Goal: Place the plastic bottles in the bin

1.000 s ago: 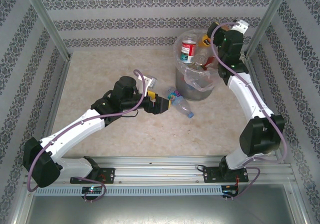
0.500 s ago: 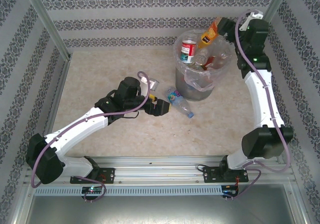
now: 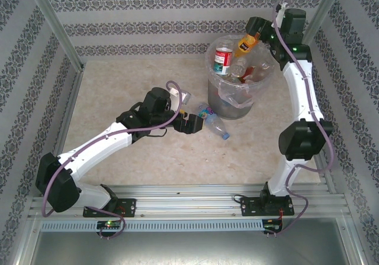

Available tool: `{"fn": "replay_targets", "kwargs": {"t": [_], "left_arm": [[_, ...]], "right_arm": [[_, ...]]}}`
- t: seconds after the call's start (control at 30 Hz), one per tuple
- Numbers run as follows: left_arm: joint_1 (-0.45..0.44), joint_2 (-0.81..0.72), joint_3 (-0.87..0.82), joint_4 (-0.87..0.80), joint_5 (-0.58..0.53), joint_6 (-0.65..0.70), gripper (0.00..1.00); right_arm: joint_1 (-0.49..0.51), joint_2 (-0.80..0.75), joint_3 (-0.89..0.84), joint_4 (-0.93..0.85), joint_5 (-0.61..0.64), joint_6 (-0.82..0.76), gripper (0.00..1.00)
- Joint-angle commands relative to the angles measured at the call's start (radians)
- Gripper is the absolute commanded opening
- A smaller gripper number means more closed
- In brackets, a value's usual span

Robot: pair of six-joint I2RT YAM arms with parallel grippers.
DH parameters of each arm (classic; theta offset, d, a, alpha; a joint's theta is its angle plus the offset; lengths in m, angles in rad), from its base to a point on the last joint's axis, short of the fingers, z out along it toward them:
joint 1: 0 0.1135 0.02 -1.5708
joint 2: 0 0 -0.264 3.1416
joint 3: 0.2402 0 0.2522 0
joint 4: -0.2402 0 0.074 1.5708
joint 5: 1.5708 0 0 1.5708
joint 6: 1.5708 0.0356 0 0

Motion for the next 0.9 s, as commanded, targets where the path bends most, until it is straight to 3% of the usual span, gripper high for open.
{"fn": "replay_targets", "kwargs": {"t": [0.0, 0.27, 0.57, 0.87], "left_arm": [[0.012, 0.010, 0.033, -0.035, -0.017, 0.025, 1.00], [0.012, 0.007, 0.017, -0.019, -0.015, 0.019, 1.00], [0.012, -0.002, -0.004, 0.013, 0.006, 0.011, 1.00], [0.012, -0.017, -0.023, 0.033, 0.015, -0.002, 1.00]], "right_arm": [[0.019, 0.014, 0.059, -0.053, 0.014, -0.024, 0.84], [0.002, -0.092, -0.092, 0.025, 0.062, -0.003, 0.57], [-0.051, -0.285, -0.405, 0.163, 0.086, 0.055, 0.55], [-0.081, -0.307, -0.607, 0.324, 0.051, 0.209, 0.56]]}}
